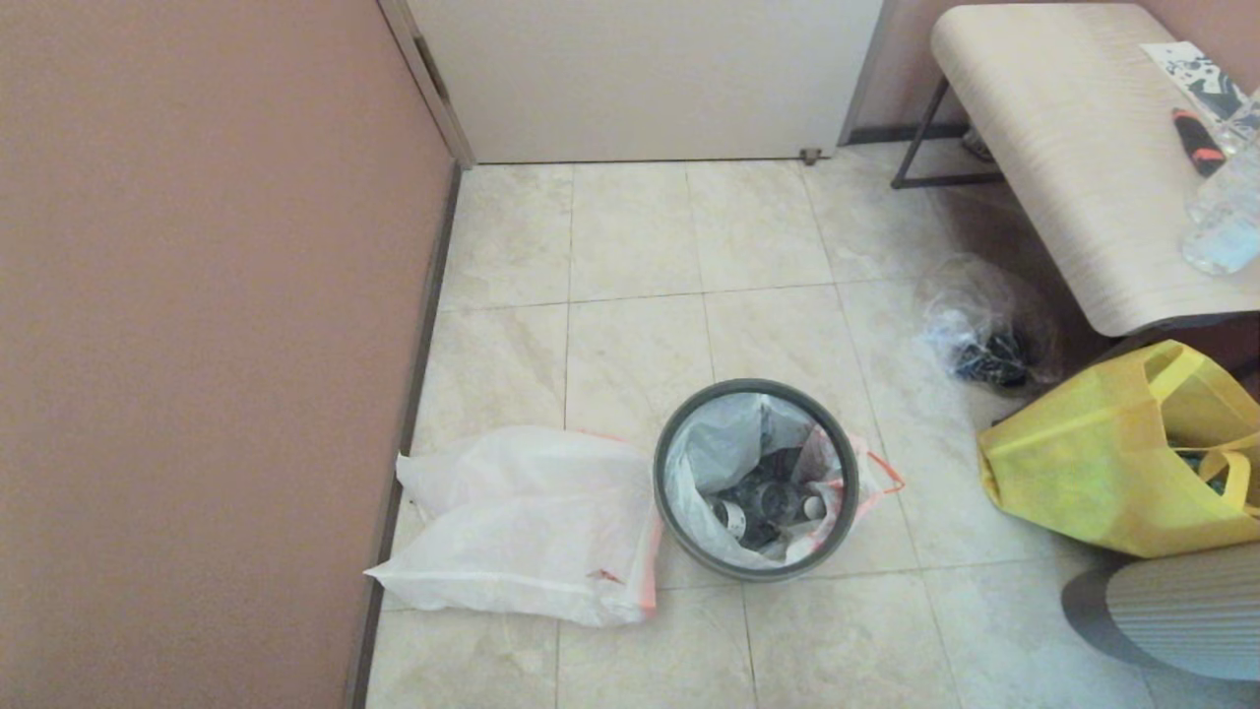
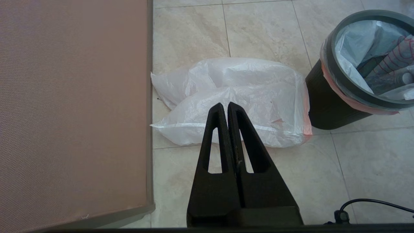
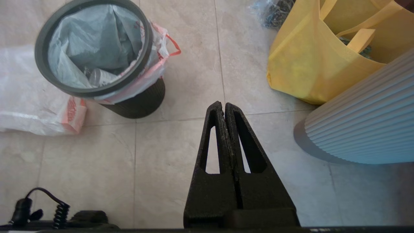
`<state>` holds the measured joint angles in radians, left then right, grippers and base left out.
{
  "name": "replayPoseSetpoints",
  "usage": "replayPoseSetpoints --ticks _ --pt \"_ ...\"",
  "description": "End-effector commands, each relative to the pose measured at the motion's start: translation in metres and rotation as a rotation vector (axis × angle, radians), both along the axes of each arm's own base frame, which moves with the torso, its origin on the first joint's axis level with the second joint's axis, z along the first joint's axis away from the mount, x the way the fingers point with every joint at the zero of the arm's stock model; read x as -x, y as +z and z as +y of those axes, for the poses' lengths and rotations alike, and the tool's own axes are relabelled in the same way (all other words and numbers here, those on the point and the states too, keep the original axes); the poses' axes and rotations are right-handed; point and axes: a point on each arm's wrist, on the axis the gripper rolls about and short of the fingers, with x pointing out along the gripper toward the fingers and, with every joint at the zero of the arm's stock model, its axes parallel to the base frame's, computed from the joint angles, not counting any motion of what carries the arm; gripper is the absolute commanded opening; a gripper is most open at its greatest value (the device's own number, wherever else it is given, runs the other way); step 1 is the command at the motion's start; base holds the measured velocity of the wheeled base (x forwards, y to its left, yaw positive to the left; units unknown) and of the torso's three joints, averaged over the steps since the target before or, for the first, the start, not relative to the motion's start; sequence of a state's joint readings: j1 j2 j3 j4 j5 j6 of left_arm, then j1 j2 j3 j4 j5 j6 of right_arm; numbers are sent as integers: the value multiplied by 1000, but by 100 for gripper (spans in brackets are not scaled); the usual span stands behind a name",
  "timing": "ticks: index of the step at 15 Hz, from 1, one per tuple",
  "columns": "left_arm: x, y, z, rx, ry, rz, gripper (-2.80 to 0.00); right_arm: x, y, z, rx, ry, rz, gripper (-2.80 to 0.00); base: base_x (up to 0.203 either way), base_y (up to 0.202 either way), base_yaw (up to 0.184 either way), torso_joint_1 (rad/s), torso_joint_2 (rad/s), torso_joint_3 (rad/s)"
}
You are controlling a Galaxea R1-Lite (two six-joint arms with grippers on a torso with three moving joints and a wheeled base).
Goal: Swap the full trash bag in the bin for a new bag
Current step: Place the trash can ring on the floor
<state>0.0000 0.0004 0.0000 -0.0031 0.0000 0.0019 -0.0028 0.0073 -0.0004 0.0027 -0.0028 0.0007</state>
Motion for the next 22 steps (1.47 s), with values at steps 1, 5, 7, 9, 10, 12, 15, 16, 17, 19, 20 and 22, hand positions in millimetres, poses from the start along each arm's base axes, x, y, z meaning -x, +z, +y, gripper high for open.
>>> replayPoseSetpoints --ticks 1,5,7,9,10,12,15,16,17,19,20,22 --pt "0 0 0 0 0 0 -280 -1 1 0 15 0 7 -280 0 0 0 0 0 0" --pt "0 0 0 0 0 0 -280 -4 44 0 70 -1 7 -280 0 0 0 0 0 0" --pt "0 0 0 0 0 0 -280 -13 76 0 73 0 24 -280 0 0 0 0 0 0" --pt "0 0 0 0 0 0 -280 -29 110 0 80 -3 46 -280 0 0 0 0 0 0" --pt "0 0 0 0 1 0 -280 -41 125 0 87 -5 71 -280 0 0 0 0 0 0" --pt "0 0 0 0 2 0 -280 -70 144 -1 101 -3 139 -280 0 0 0 0 0 0" --pt "0 0 0 0 0 0 -280 -140 151 3 76 36 336 -280 0 0 0 0 0 0" --pt "0 0 0 0 0 0 -280 -161 151 7 69 56 385 -280 0 0 0 0 0 0" --pt "0 0 0 0 1 0 -280 -182 148 12 66 70 433 -280 0 0 0 0 0 0" --pt "0 0 0 0 0 0 -280 -218 135 30 58 113 534 -280 0 0 0 0 0 0" --pt "0 0 0 0 0 0 -280 -232 126 42 26 137 586 -280 0 0 0 0 0 0" --pt "0 0 0 0 0 0 -280 -260 103 66 -69 152 684 -280 0 0 0 0 0 0"
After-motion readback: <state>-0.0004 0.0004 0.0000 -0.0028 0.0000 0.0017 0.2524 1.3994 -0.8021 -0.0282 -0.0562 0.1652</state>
